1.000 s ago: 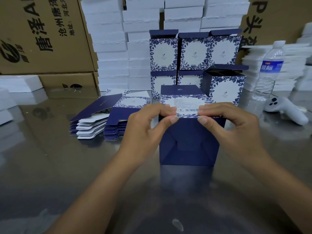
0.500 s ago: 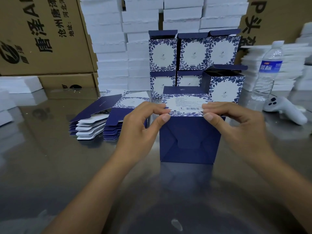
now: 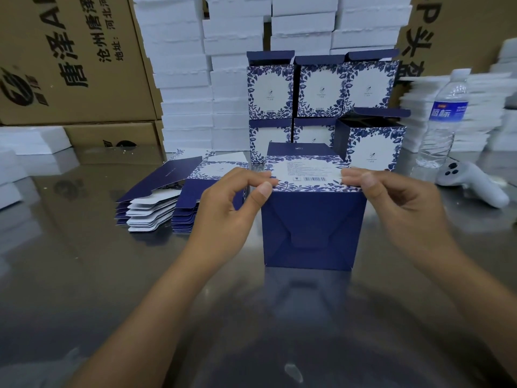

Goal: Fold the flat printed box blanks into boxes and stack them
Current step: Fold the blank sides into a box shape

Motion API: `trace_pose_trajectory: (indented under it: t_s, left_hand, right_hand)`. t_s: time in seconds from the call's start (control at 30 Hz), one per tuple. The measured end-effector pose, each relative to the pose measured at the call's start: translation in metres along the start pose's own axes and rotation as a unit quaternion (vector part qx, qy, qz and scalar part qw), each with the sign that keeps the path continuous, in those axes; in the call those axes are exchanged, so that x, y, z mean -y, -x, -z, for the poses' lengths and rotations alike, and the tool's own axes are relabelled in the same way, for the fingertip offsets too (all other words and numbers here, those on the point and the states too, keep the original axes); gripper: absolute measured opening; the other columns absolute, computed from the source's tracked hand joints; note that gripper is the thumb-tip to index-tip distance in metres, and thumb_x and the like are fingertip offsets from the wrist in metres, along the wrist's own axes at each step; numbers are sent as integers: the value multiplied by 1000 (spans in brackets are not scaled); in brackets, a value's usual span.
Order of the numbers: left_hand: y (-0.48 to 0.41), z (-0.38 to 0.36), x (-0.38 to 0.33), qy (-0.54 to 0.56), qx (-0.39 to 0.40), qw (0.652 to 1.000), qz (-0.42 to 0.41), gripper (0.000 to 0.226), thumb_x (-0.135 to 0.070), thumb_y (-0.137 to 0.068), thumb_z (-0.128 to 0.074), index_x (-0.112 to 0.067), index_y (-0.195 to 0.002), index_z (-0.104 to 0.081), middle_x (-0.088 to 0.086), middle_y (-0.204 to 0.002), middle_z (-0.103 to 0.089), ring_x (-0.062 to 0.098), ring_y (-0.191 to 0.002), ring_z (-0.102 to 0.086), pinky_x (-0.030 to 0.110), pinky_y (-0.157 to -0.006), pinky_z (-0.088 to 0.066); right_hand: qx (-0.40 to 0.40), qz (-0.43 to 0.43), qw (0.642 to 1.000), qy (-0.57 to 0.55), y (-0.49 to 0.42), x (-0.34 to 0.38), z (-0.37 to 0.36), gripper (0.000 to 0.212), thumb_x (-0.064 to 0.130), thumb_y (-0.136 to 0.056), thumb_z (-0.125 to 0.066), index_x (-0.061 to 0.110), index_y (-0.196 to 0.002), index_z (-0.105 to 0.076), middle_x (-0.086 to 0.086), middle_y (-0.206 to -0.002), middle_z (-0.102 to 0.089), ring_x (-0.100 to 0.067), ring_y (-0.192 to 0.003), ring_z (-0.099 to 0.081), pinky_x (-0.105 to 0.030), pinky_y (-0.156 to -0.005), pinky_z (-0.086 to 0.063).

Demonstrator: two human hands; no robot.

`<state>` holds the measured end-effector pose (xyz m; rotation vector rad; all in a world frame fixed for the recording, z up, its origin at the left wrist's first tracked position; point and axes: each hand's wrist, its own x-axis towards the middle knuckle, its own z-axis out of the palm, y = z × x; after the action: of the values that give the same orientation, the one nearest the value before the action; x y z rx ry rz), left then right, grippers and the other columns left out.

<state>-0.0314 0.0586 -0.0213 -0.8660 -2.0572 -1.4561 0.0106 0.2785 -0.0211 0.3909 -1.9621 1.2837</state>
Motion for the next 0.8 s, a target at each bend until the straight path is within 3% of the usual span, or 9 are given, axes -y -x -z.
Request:
trace_pose_trajectory:
  t_s: [0.17, 0.3, 0.4, 0.47, 0.57, 0.63, 0.7, 0.8]
  left_hand:
    - [-1, 0, -1, 13, -1, 1000, 17, 14, -13, -93, -57, -21, -86, -68, -16, -98, -66, -4, -104, -59, 16, -94, -41]
    - [3, -6, 2, 7, -10, 1000, -1, 14, -25, -89, -57, -29, -101, -63, -16, -113, -60, -5, -112, -53, 17, -98, -39]
    - [11, -15, 10, 35, 36, 998, 47, 41, -30, -87, -60, -38, -126, -49, -15, -141, -42, -2, -134, -34, 28, -111, -31]
    - [14, -21, 11, 104, 64, 987, 102, 58, -24, -88, -64, -40, -137, -38, -12, -146, -38, 8, -136, -36, 40, -111, -35]
    - [15, -24, 15, 57, 31, 994, 84, 62, -21, -87, -67, -40, -137, -38, -18, -140, -46, 5, -128, -45, 38, -103, -44]
    - [15, -26, 14, 6, -10, 999, 52, 58, -29, -83, -70, -43, -132, -43, -24, -133, -50, 0, -122, -48, 30, -100, -46]
    - [14, -27, 9, -18, -53, 998, 27, 54, -33, -78, -70, -47, -125, -47, -26, -125, -54, -3, -115, -51, 19, -93, -45]
    - [13, -29, 0, -36, -101, 994, -2, 49, -27, -77, -71, -45, -116, -49, -27, -117, -54, -3, -108, -53, 19, -89, -45]
  right_hand:
    - [5, -12, 1000, -23, -1, -1, -2, 17, 31, -87, -51, 31, -87, -67, 12, -101, -68, -1, -104, -63, -15, -90, -46]
    - [9, -1, 1000, 10, 2, -8, -3, 8, 41, -90, -58, 37, -92, -65, 15, -117, -63, 0, -114, -57, -21, -98, -43]
    - [69, -3, 994, 80, 10, -17, -7, 32, 53, -78, -67, 48, -106, -53, 25, -137, -41, 2, -131, -38, -28, -107, -33]
    - [94, -21, 993, 66, 13, -20, -12, 49, 53, -73, -67, 52, -115, -42, 17, -140, -41, -7, -133, -39, -38, -110, -34]
    - [64, -4, 994, 89, 15, -20, -15, 59, 46, -72, -65, 44, -124, -38, 12, -135, -46, -10, -126, -46, -43, -105, -40]
    - [33, 7, 994, 105, 16, -18, -16, 58, 42, -74, -67, 36, -125, -41, 14, -129, -48, -7, -122, -48, -41, -103, -42]
    - [-2, 20, 994, 104, 17, -15, -19, 54, 33, -79, -72, 34, -123, -42, 12, -125, -50, -8, -119, -50, -36, -101, -42]
    - [-56, 53, 991, 112, 19, -9, -24, 49, 24, -79, -67, 33, -119, -40, 12, -119, -48, -5, -114, -48, -21, -96, -40]
